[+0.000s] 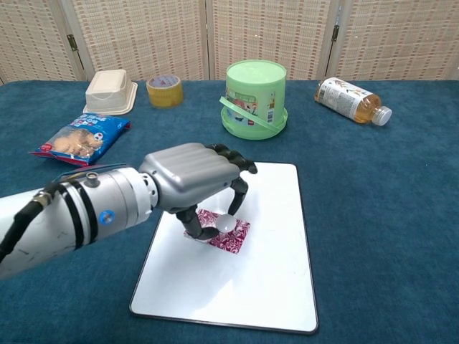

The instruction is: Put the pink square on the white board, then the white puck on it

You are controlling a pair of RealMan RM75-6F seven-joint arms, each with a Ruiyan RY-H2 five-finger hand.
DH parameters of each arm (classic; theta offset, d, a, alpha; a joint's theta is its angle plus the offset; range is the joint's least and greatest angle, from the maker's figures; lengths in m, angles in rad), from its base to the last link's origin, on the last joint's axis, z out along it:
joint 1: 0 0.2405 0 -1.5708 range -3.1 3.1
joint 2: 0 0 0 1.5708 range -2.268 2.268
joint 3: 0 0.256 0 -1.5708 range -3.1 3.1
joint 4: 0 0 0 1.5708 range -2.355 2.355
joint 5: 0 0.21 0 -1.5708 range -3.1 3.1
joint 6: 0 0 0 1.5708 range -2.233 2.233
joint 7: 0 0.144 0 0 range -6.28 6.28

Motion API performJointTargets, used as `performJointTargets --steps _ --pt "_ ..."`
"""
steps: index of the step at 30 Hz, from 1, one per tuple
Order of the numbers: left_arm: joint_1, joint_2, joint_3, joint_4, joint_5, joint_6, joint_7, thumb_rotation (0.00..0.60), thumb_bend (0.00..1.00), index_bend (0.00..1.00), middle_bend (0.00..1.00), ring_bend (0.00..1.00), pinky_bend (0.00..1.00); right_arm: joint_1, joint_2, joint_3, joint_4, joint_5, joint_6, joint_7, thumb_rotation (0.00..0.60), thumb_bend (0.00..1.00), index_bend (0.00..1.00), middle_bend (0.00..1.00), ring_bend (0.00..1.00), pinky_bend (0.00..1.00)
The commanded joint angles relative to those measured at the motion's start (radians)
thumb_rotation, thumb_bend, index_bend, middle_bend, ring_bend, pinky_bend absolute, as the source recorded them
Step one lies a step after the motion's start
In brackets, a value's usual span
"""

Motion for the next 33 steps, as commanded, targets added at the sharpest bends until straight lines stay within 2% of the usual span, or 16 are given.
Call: performJointTargets --steps 1,6,10,15,19,25,33 --pt "-0.023 -0.018 -0.003 0.023 -0.052 0.009 0.021 0.6 0.37 0.49 0.12 0.03 0.0 -0.001 0.0 0.0 0.002 0.001 0.0 0.002 0.6 0.29 0.01 0.04 0.05 0.0" --pt "-0.038 -0.017 0.008 0.025 -0.089 0.019 0.024 0.6 0.37 0.47 0.12 0.03 0.0 -0.003 0.0 0.0 0.004 0.004 -0.001 0.004 0.6 0.29 0.01 0.04 0.05 0.0" --pt "-0.045 -0.006 0.016 0.007 -0.102 0.031 0.017 0.6 0.37 0.35 0.12 0.03 0.0 -0.003 0.0 0.0 0.002 0.003 -0.001 0.002 0.6 0.29 0.01 0.04 0.05 0.0" --pt "-0.049 0.023 0.032 -0.032 -0.107 0.05 0.013 0.6 0.37 0.31 0.12 0.02 0.0 -0.003 0.0 0.001 -0.002 -0.001 0.001 -0.001 0.6 0.28 0.01 0.04 0.05 0.0" --pt "-0.03 0.061 0.028 -0.075 -0.089 0.087 -0.04 0.6 0.36 0.3 0.12 0.02 0.0 -0.004 0.002 0.001 -0.005 -0.003 0.005 -0.002 0.6 0.28 0.01 0.04 0.05 0.0" --pt "0.045 0.166 0.033 -0.119 -0.014 0.184 -0.164 0.6 0.36 0.29 0.12 0.02 0.0 -0.007 0.007 0.003 -0.006 -0.006 0.014 0.003 0.6 0.28 0.01 0.04 0.05 0.0" --pt "0.202 0.349 0.055 -0.147 0.1 0.356 -0.371 0.6 0.37 0.28 0.12 0.02 0.0 -0.002 -0.001 0.005 0.005 -0.012 0.012 0.018 0.6 0.29 0.01 0.04 0.05 0.0"
